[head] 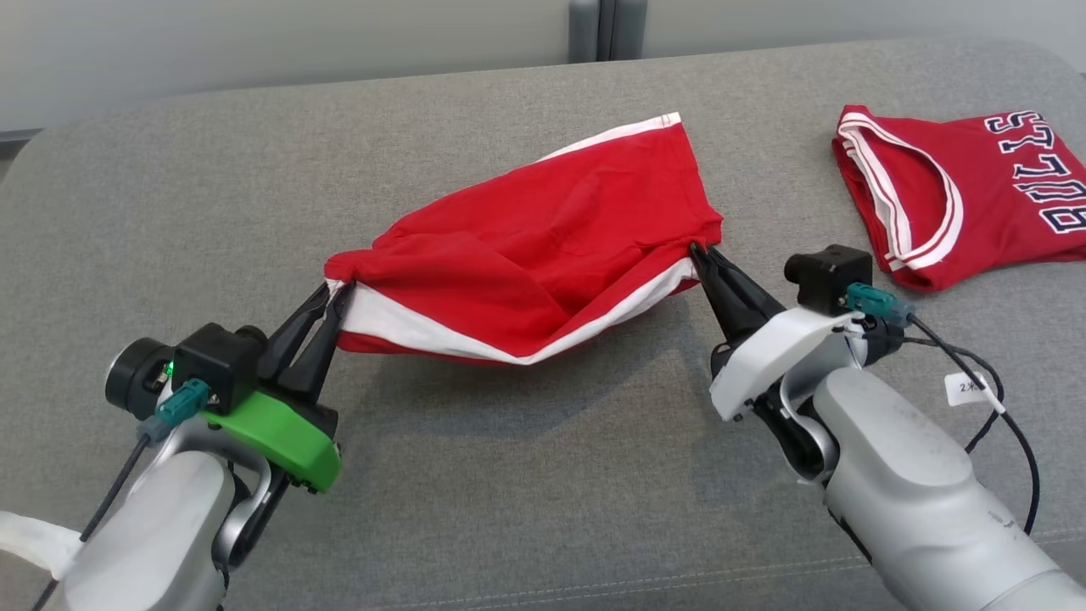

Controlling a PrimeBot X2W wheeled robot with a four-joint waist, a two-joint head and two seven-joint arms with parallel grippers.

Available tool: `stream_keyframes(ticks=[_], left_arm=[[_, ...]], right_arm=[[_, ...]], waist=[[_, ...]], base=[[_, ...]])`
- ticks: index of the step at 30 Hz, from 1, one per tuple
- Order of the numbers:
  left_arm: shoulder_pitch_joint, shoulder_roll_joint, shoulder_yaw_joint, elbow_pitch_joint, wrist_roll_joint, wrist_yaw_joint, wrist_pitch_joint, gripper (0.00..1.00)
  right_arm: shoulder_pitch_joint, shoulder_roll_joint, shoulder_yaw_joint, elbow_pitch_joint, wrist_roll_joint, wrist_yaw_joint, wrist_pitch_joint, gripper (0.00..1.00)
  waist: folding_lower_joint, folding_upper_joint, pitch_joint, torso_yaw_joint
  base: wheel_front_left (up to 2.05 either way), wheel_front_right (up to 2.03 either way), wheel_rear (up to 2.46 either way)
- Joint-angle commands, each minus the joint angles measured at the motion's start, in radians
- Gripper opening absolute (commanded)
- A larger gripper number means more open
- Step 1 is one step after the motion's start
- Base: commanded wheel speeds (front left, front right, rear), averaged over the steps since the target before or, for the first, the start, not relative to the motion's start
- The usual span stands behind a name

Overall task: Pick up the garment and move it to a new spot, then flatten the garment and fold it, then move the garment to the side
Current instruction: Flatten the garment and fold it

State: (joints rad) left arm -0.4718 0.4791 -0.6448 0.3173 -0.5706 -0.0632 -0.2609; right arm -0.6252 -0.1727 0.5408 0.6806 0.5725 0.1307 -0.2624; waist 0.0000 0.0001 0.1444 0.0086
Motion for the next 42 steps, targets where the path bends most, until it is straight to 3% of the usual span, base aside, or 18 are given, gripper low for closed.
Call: stream_keyframes(ticks=[1,7,11,21,24,34,37,42], left_arm=[[-0.013,0.015,0.003,-0.006,0.006,-0.009,-0.004,0.0],[-0.189,0.046,0.046,-0.009,-0.053,-0.048,0.048,0.0],[-0.344,0.062,0.069,0.036,-0.095,-0.061,0.092,0.0],[-0.88,0.081,0.053,0.161,-0.198,-0.067,0.207,0.0],[-0.975,0.082,0.036,0.203,-0.196,-0.067,0.21,0.0],[-1.34,0.022,-0.012,0.42,-0.194,-0.065,0.174,0.0],[-1.382,-0.017,0.019,0.469,-0.218,-0.048,0.121,0.0],[-1.37,-0.065,-0.005,0.516,-0.24,-0.062,0.104,0.0]], right_arm=[[-0.019,-0.013,0.007,-0.015,0.021,0.0,0.005,0.0],[-0.154,-0.052,0.049,-0.077,0.128,0.0,0.072,0.0],[-0.299,-0.043,0.058,-0.068,0.174,0.0,0.11,0.0],[-0.841,-0.008,-0.024,0.104,0.254,0.0,0.164,0.0],[-0.933,0.001,-0.047,0.163,0.25,0.0,0.152,0.0],[-1.296,0.072,-0.11,0.465,0.184,0.0,0.058,0.0],[-1.356,0.081,-0.124,0.508,0.167,0.0,0.025,0.0],[-1.355,0.096,-0.112,0.54,0.15,0.0,0.011,0.0]], waist=[[0.0,-0.0001,-0.009,-0.01],[0.0,-0.0001,0.036,-0.019],[0.0,-0.0001,0.112,-0.031],[0.0,-0.0001,0.377,-0.037],[0.0,-0.0001,0.406,-0.035],[0.0,-0.0001,0.436,-0.052],[0.0,-0.0001,0.46,-0.046],[0.0,-0.0001,0.504,-0.028]], base=[[0.0,0.0,0.0],[0.0,0.0,0.0],[0.0,0.0,0.0],[0.0,0.0,0.0],[0.0,0.0,0.0],[0.0,0.0,0.0],[0.0,0.0,0.0],[0.0,0.0,0.0]])
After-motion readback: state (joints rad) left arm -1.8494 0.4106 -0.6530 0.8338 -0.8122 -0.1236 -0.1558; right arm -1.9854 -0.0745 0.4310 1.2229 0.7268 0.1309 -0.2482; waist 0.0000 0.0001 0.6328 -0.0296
